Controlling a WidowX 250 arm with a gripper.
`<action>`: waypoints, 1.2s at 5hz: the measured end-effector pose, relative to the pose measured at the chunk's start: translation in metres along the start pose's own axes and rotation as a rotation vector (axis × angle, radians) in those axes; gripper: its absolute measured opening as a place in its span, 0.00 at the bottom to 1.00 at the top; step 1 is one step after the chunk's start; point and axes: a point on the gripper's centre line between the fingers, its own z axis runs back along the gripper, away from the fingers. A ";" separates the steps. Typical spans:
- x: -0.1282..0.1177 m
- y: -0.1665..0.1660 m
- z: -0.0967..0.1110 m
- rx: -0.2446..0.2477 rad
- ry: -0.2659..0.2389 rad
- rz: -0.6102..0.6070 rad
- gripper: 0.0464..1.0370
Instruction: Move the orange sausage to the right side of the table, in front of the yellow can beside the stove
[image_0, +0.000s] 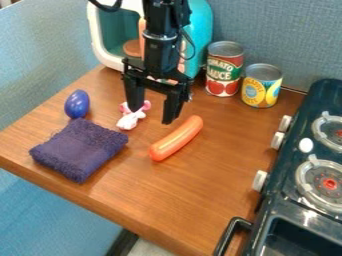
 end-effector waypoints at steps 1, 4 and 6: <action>-0.001 0.000 -0.014 -0.001 0.043 -0.004 0.96; 0.034 -0.013 -0.051 -0.077 0.043 -0.183 0.96; 0.038 -0.008 -0.072 -0.037 0.112 -0.144 0.93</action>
